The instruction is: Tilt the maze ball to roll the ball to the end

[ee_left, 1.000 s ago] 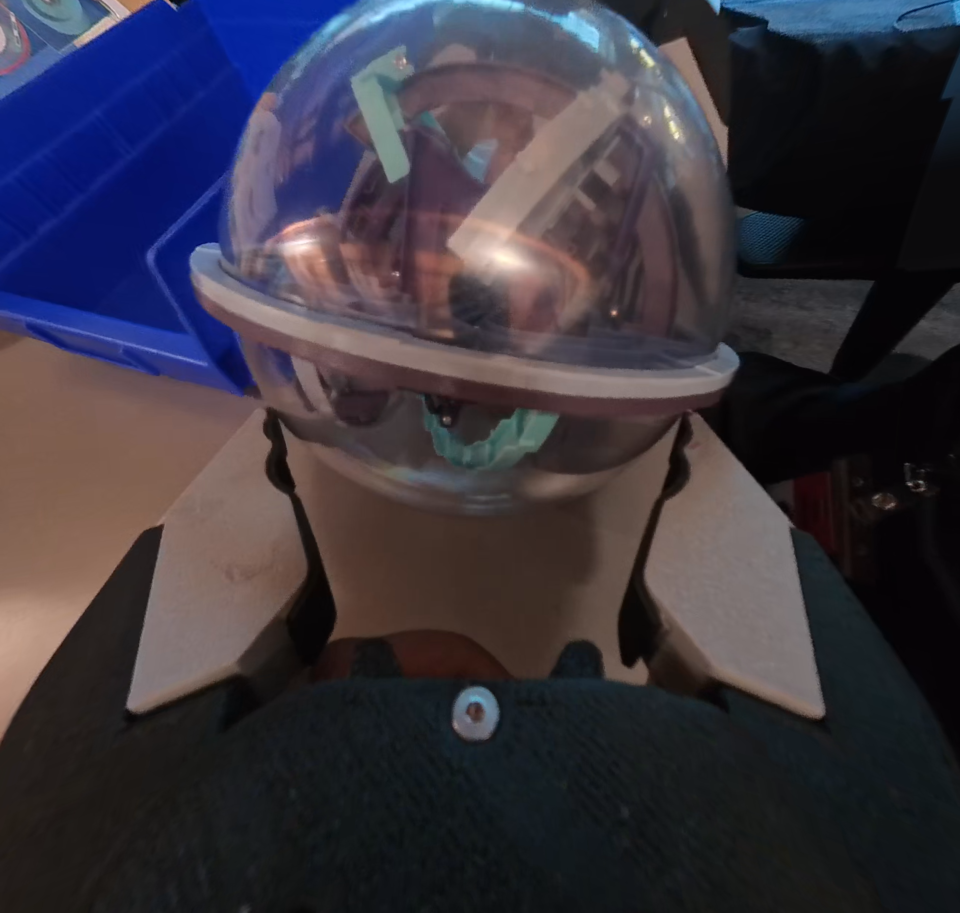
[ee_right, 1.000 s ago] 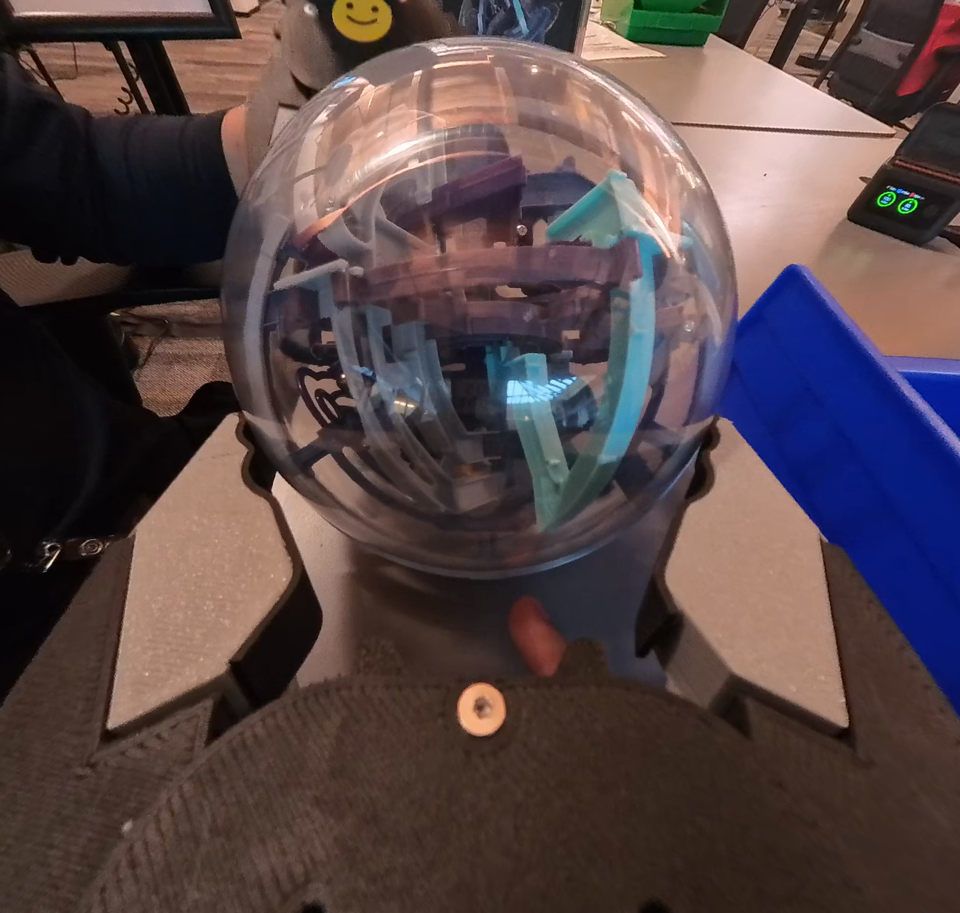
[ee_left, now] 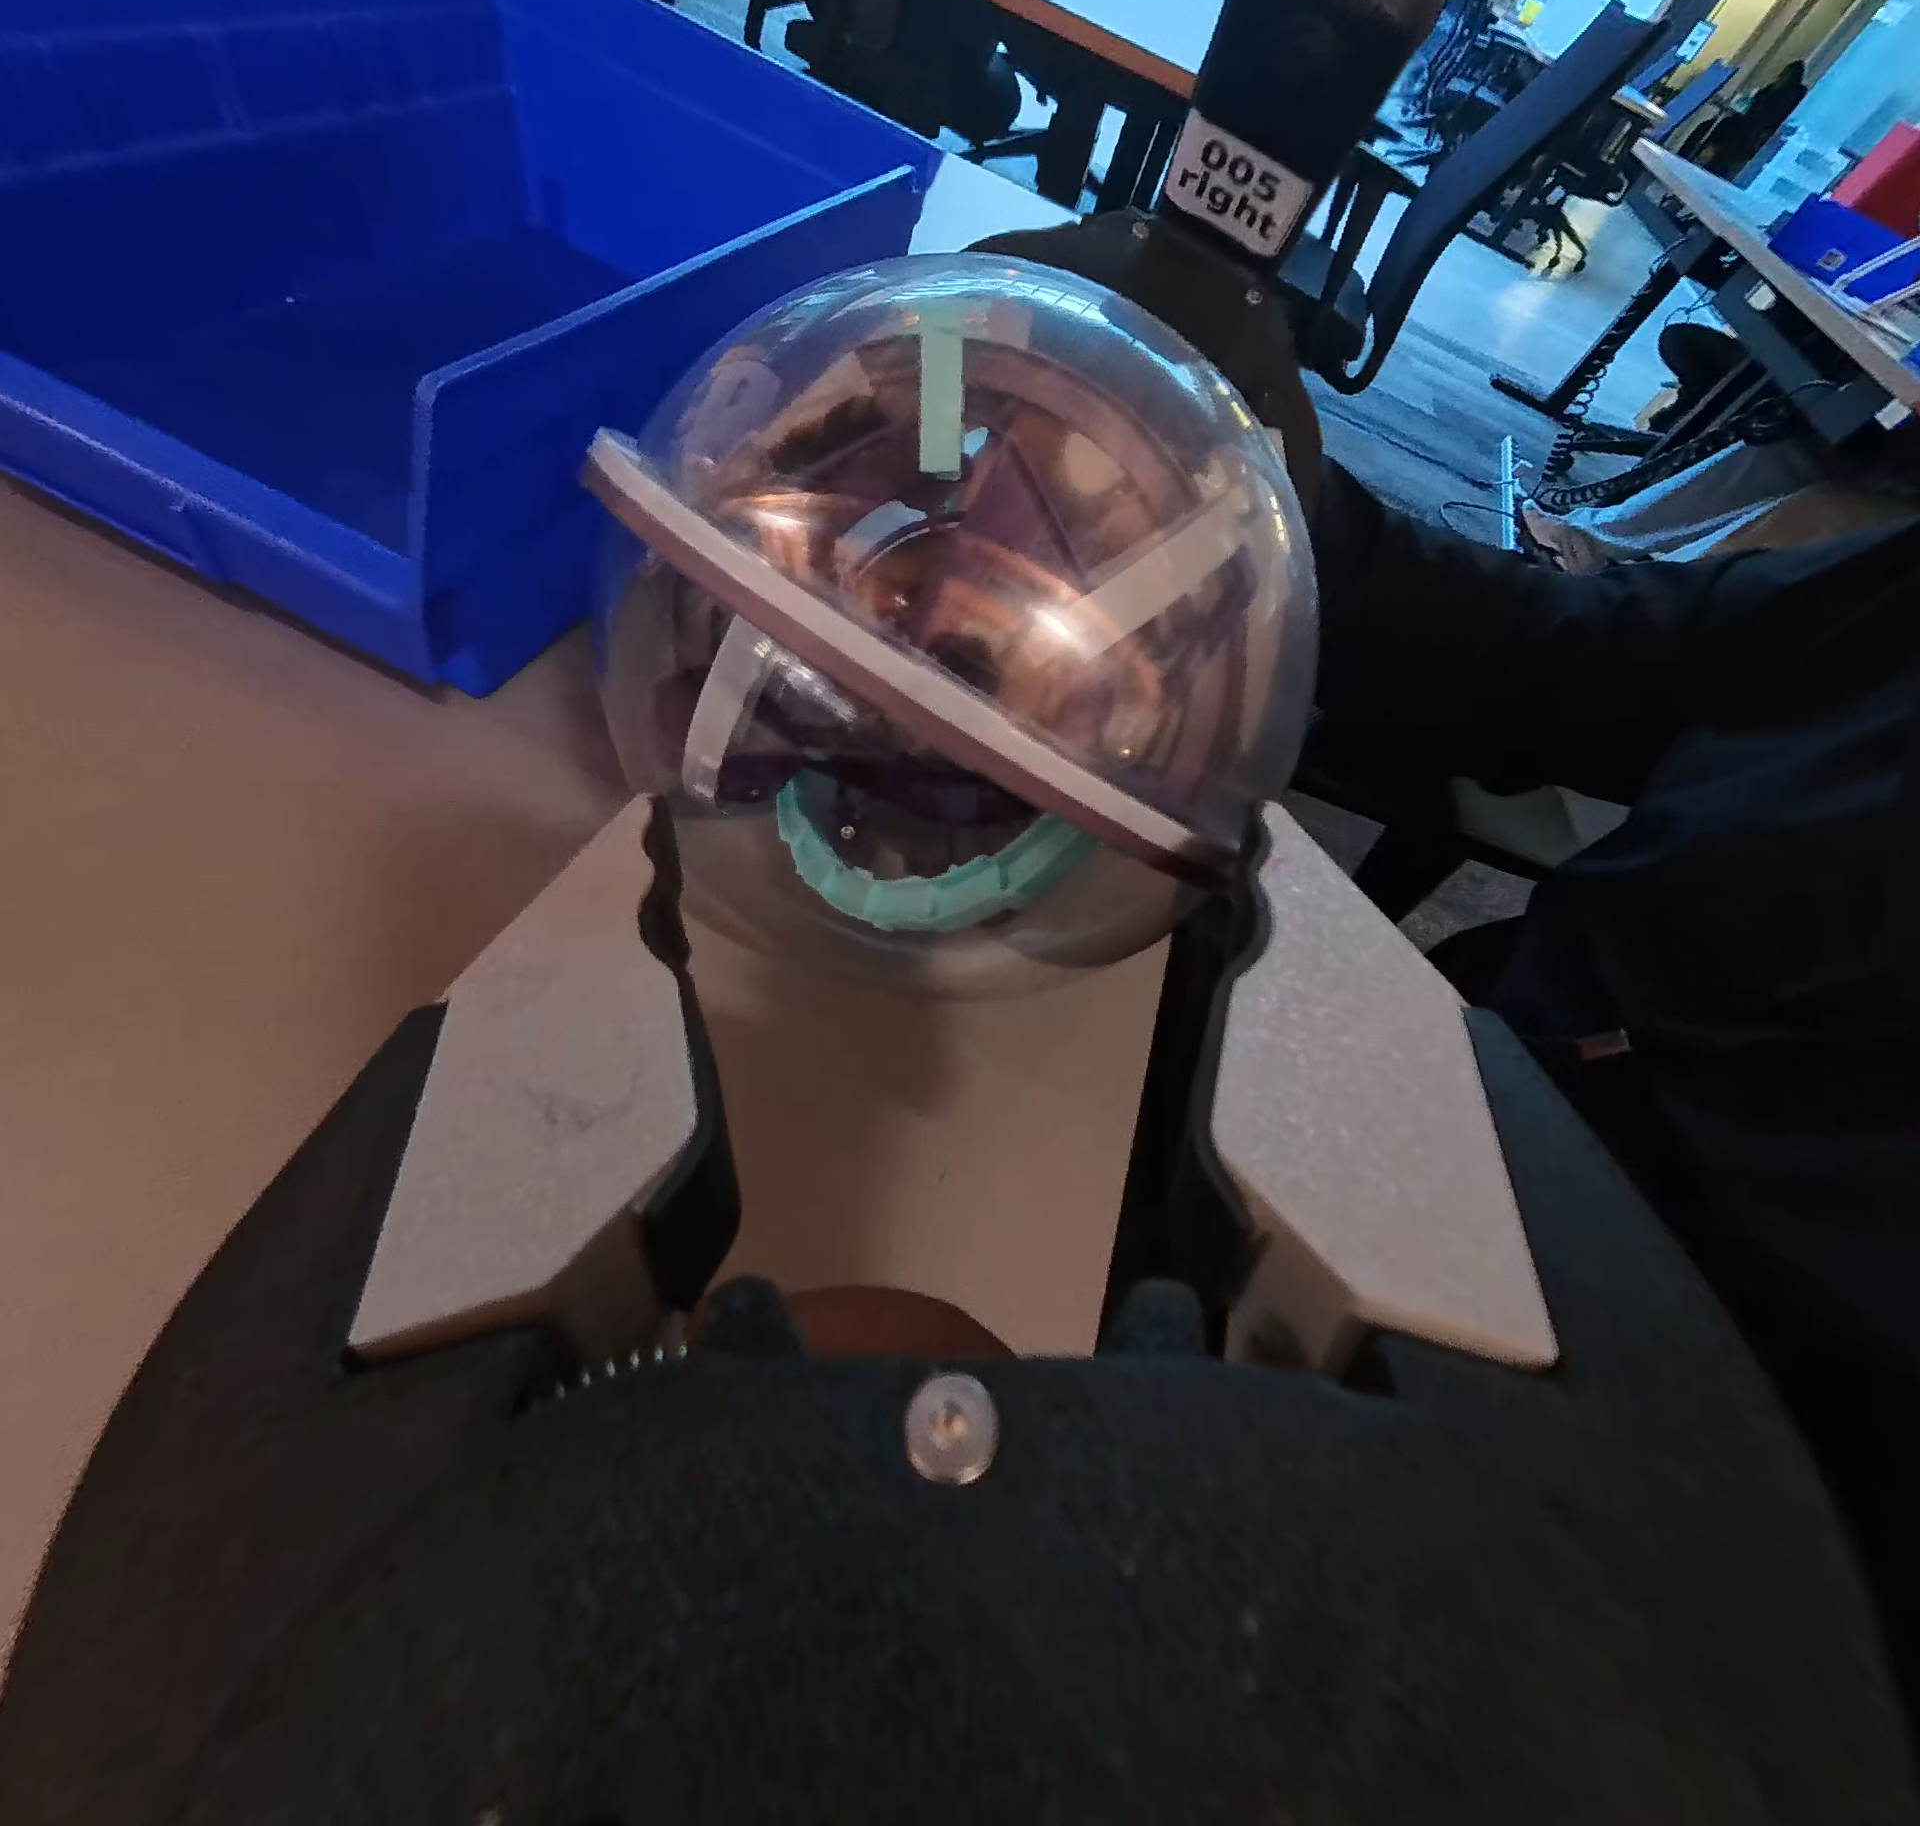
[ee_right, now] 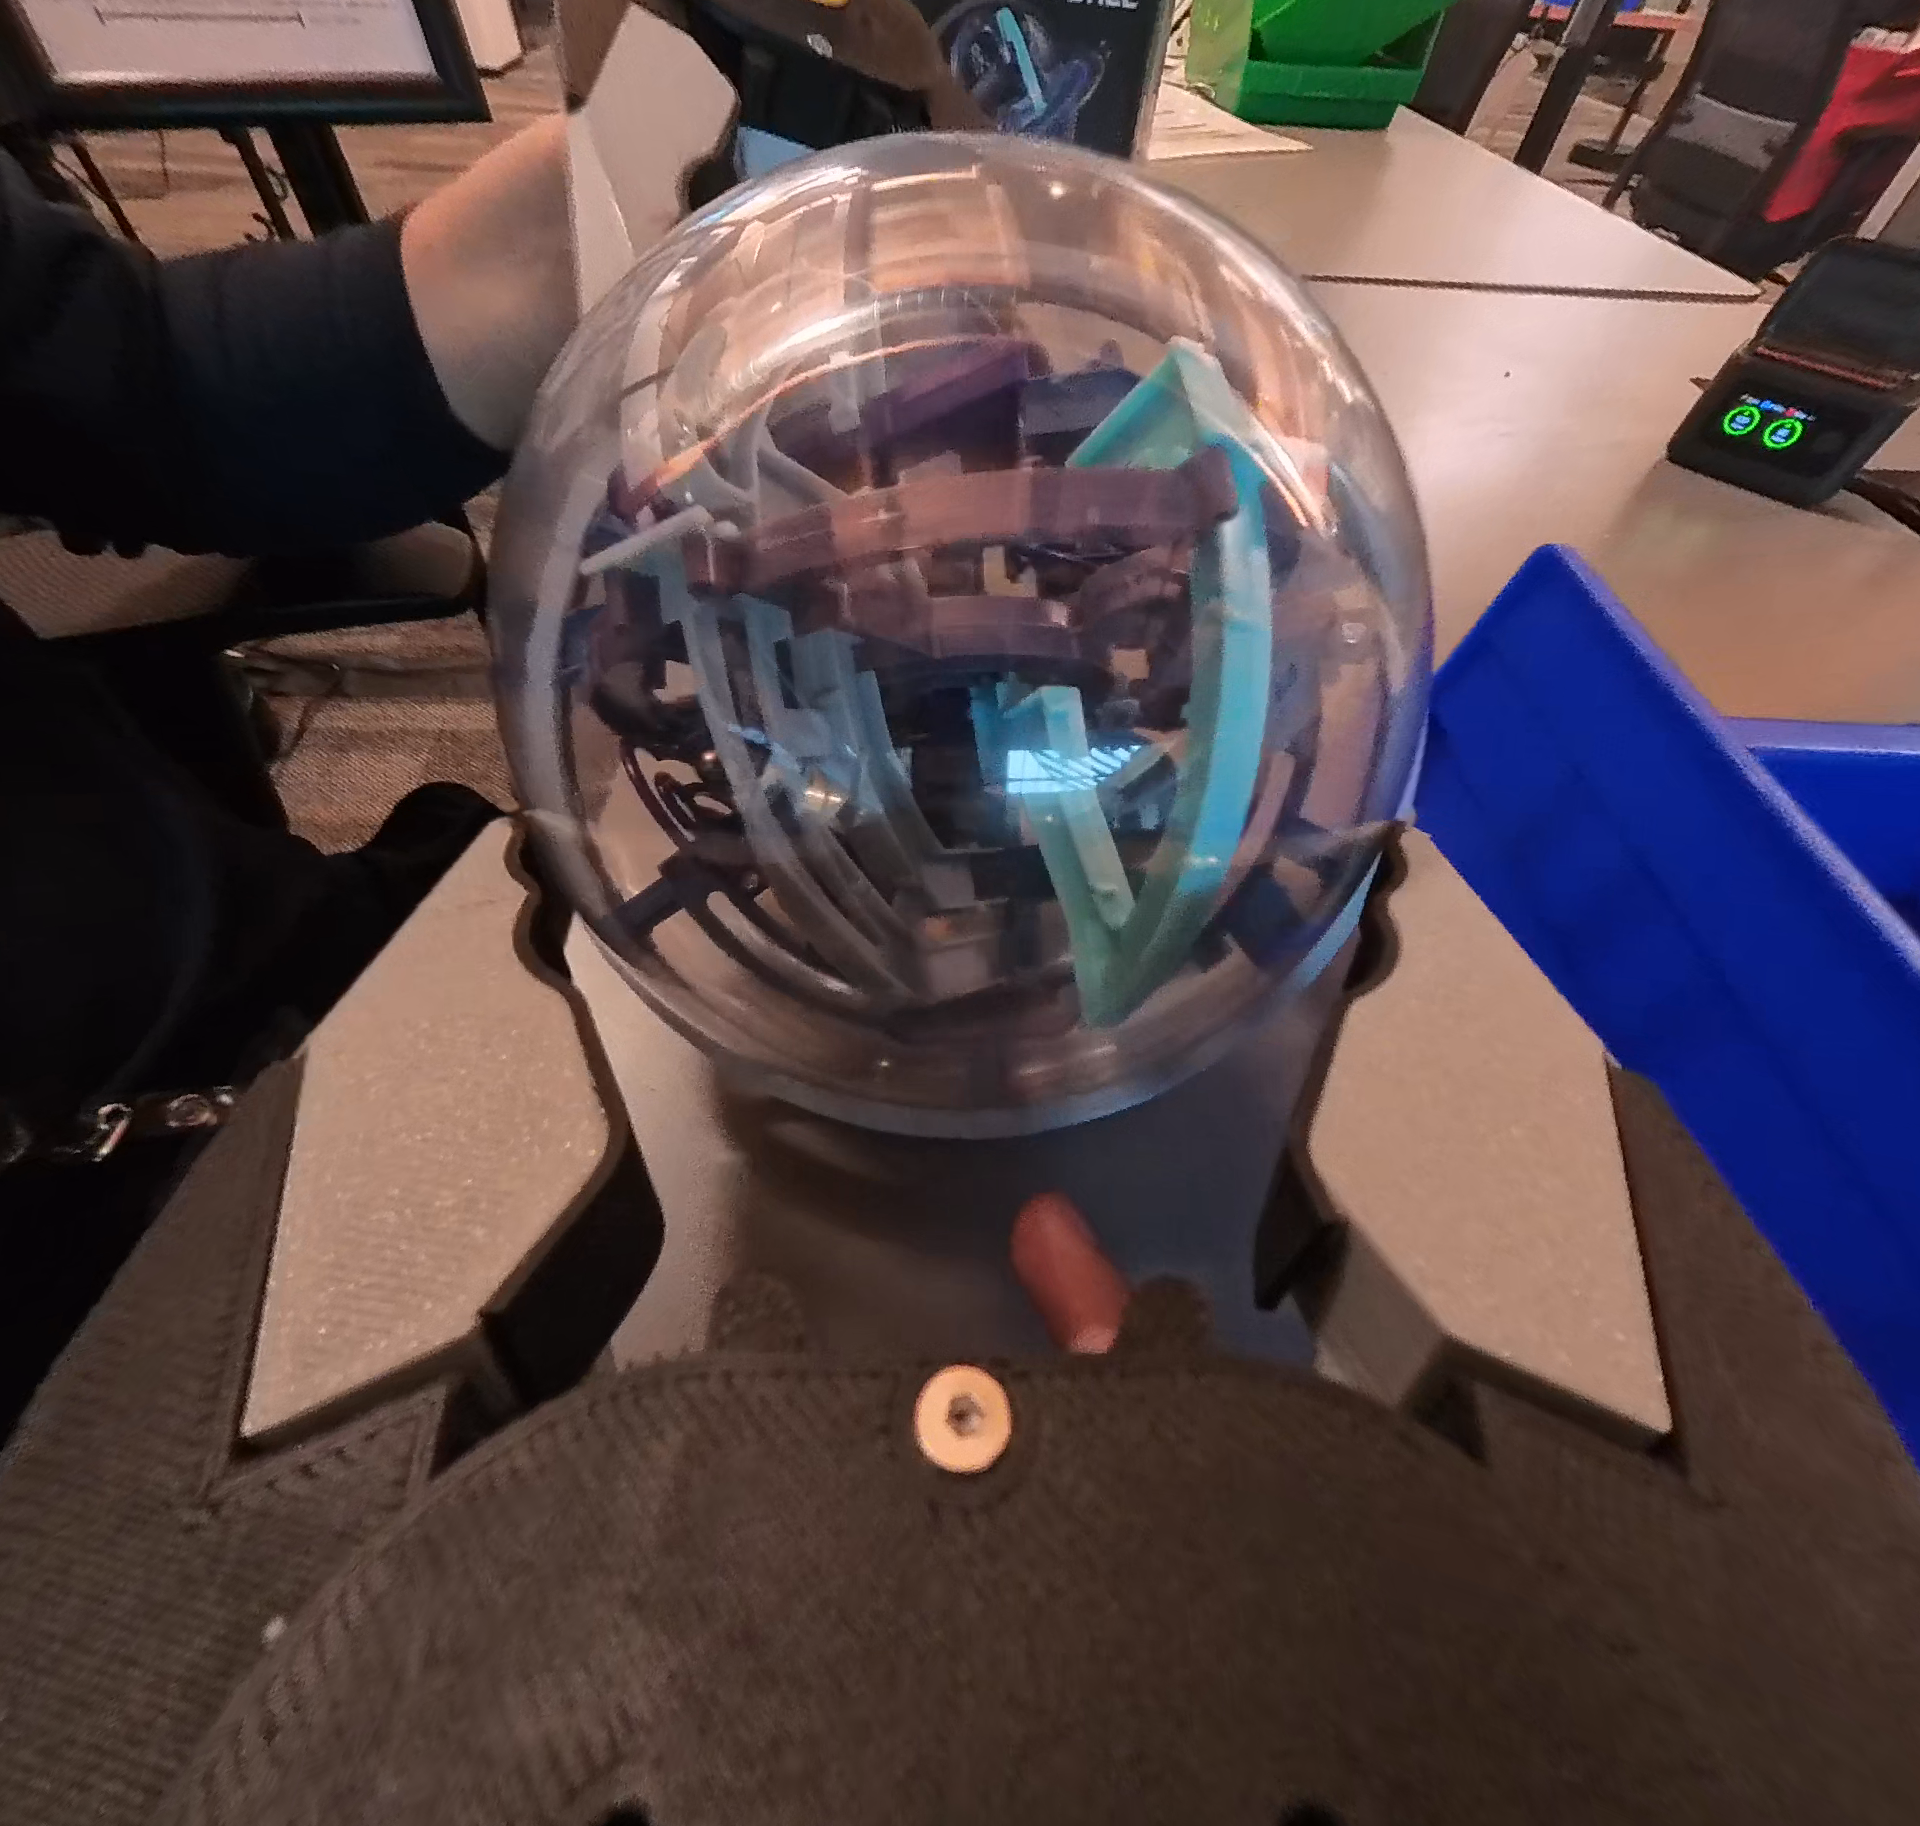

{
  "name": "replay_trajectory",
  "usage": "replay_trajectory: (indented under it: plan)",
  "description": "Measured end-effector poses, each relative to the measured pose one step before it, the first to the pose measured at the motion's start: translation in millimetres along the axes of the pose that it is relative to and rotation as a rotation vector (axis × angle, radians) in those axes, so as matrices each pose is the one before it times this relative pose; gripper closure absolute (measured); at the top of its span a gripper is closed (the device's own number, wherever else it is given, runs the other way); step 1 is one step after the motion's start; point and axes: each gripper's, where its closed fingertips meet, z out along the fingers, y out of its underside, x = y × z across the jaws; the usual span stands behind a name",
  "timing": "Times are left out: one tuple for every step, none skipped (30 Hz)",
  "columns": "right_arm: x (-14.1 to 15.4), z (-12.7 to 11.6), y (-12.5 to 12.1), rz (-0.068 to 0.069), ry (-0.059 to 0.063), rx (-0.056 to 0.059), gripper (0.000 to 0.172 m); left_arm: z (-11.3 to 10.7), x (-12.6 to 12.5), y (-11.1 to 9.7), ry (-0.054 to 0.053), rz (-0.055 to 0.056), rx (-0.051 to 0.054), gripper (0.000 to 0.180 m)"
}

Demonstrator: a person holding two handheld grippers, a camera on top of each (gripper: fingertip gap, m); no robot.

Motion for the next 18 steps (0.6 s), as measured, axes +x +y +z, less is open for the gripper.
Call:
replay_trajectory:
  plan:
    - [-0.34, -0.84, -1.32, 0.0123, -0.008, 0.0089, 0.025, -1.22, -0.43, 0.92, 0.0052, -0.0062, -0.0013, 0.077]
    - [-0.24, -0.91, -1.28, 0.014, -0.0089, 0.0086, 0.027, -1.11, -0.29, 1.04, 0.0063, -0.0057, -0.0019, 0.078]
    - [0.35, -0.58, -0.59, 0.0163, -0.0066, 0.0061, 0.028, -0.84, -0.34, 1.19, 0.0068, -0.0048, -0.0014, 0.079]
    - [1.33, -0.43, 0.04, 0.0186, -0.0023, 0.0027, 0.027, -0.6, -0.41, 0.54, 0.0051, -0.005, 0.0029, 0.079]
    - [1.46, -0.21, 0.76, 0.0208, -0.0027, -0.001, 0.027, -0.19, -0.76, -0.28, 0.0014, -0.01, 0.0071, 0.079]
    - [1.08, -0.26, 1.04, 0.0224, -0.0061, -0.003, 0.026, 0.15, -0.88, -0.32, 0.001, -0.0103, 0.0037, 0.08]
    - [0.95, -0.31, 0.9, 0.0227, -0.0076, -0.0025, 0.026, 0.09, -0.71, 0.15, -0.0006, -0.0026, -0.0003, 0.08]
    - [0.7, -0.58, 0.22, 0.0244, -0.0078, 0.0023, 0.026, 0.0, -0.58, 0.45, -0.0031, 0.005, -0.0033, 0.081]
    - [0.64, -0.79, -0.49, 0.0293, -0.0086, 0.0067, 0.026, -0.28, -0.33, 0.15, -0.0052, 0.0076, -0.0025, 0.083]
    - [0.28, -1.06, -0.66, 0.0304, -0.0118, 0.0073, 0.027, -0.48, 0.04, -0.35, -0.005, 0.0083, 0.001, 0.084]
    - [0.08, -1.09, -0.66, 0.0261, -0.0128, 0.0068, 0.027, -0.61, 0.25, -0.49, -0.0043, 0.0084, 0.0019, 0.086]
    - [0.21, -0.79, -0.76, 0.0184, -0.009, 0.005, 0.028, -0.39, -0.08, -0.54, -0.0045, 0.0056, 0.002, 0.087]
    - [0.18, -0.44, -0.34, 0.009, -0.004, 0.0021, 0.028, -0.36, -0.04, -0.51, -0.0033, 0.0049, 0.001, 0.087]
    - [0.15, -0.12, -0.08, 0.0019, -0.001, 0.0002, 0.028, -0.23, -0.02, -0.22, -0.0019, 0.0034, -0.0008, 0.088]
    - [-0.1, 0.0, 0.02, -0.0016, 0.0002, -0.0006, 0.028, -0.14, 0.22, 0.18, -0.0015, 0.0033, -0.0033, 0.088]
    - [-0.12, -0.01, 0.04, -0.0012, 0.0002, -0.0008, 0.028, -0.1, 0.22, -0.05, -0.0031, 0.0044, -0.0015, 0.088]
    - [0.07, -0.14, 0.15, 0.0011, -0.0001, -0.0004, 0.028, -0.15, 0.21, -0.4, -0.0043, 0.0034, 0.0, 0.089]
    - [0.19, -0.09, 0.0, 0.0031, -0.0003, 0.0003, 0.028, -0.38, 0.01, -0.4, -0.0047, 0.0025, 0.0001, 0.09]
